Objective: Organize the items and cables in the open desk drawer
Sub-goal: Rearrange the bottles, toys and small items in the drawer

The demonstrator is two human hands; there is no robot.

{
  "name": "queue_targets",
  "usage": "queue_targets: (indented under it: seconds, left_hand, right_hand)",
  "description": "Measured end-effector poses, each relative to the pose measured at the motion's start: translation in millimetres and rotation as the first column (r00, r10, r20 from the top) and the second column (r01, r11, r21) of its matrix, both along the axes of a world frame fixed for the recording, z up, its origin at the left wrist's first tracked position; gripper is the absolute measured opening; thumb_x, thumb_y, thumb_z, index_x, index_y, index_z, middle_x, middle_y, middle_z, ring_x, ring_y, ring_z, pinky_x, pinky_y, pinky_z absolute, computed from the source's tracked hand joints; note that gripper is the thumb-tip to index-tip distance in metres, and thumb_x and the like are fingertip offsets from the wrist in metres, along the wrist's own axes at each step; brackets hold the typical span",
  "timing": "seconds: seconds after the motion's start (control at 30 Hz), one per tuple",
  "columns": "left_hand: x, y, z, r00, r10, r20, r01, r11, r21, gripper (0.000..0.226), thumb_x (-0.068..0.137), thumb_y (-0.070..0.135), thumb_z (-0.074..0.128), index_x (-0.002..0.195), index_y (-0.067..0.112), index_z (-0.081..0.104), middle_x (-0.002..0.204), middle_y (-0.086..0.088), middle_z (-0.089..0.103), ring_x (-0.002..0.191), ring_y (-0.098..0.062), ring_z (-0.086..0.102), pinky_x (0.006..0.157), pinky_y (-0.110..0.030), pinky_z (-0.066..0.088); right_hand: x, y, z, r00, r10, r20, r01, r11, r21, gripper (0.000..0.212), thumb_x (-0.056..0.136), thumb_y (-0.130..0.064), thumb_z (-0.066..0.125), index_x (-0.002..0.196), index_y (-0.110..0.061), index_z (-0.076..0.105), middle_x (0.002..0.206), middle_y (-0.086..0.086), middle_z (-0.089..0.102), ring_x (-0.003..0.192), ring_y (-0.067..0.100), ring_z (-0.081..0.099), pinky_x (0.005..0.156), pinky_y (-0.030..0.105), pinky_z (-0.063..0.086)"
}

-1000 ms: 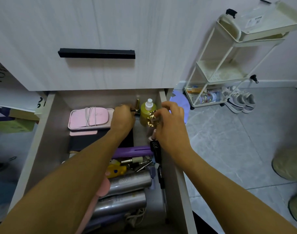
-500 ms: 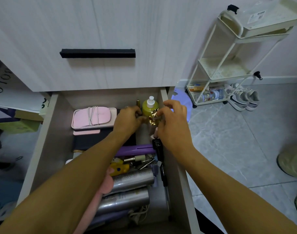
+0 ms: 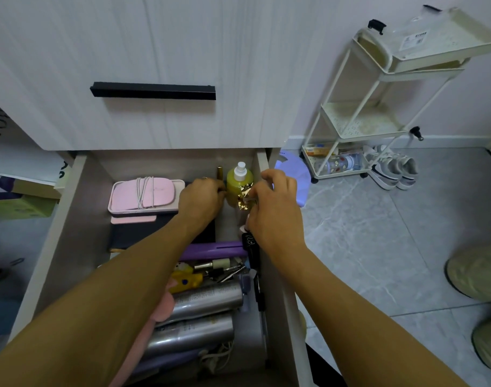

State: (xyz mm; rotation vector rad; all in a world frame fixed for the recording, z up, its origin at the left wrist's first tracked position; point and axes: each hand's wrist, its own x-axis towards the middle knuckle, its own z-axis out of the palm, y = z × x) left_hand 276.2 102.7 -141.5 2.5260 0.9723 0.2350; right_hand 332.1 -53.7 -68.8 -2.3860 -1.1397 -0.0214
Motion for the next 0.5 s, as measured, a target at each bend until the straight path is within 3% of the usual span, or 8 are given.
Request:
queue_targets:
  seconds: [0.17,0.33,0.4,0.5]
  left_hand:
    - [3.6,-0.9,1.3,0.997,0.058,-0.049,-0.06,0.997,-0.044,0.02,0.094,0.024,0.053,0.1,0.016,0.071,0.095,-0.008,0.07,0.083,-0.026,0.064,0.067,-0.032,0.049]
    - [-7.5,-1.1,15.4,0.99,0.108,0.096,-0.09,0.981,-0.169,0.02,0.089,0.016,0.058,0.099,0.016,0.076,0.095,-0.005,0.073,0.087,-0.024,0.067,0.078,-0.034,0.055]
    - [-17.0,-6.9,21.1,0.984,0.094,0.152,-0.059,0.973,-0.223,0.017,0.089,0.013,0.06,0.096,0.014,0.076,0.089,0.0,0.072,0.082,-0.015,0.065,0.076,-0.025,0.052]
    - [-29.1,-22.7,30.9,0.98,-0.033,0.195,0.09,0.953,-0.29,0.011,0.089,0.011,0.066,0.093,0.015,0.075,0.083,0.007,0.068,0.076,-0.001,0.061,0.067,-0.005,0.042]
  right_hand:
    - [4.5,-1.4,-2.7,1.0,0.01,-0.006,-0.01,0.999,0.03,0.016,0.079,-0.002,0.062,0.093,-0.009,0.064,0.133,0.002,0.045,0.122,0.02,0.036,0.07,0.032,0.051]
    - [9.7,-0.2,-2.1,0.99,0.017,-0.137,0.014,0.976,0.219,0.017,0.079,0.003,0.057,0.088,-0.01,0.065,0.124,0.0,0.045,0.112,0.019,0.046,0.073,0.03,0.052]
    - [10.3,-0.6,-5.3,0.98,0.022,-0.2,0.038,0.956,0.291,0.019,0.079,0.003,0.057,0.087,-0.012,0.064,0.119,-0.003,0.042,0.107,0.021,0.053,0.075,0.032,0.054]
    - [11.6,-3.0,-10.1,0.972,0.009,-0.234,0.069,0.944,0.324,0.022,0.077,0.005,0.059,0.088,-0.014,0.064,0.115,-0.008,0.038,0.107,0.016,0.052,0.081,0.024,0.05]
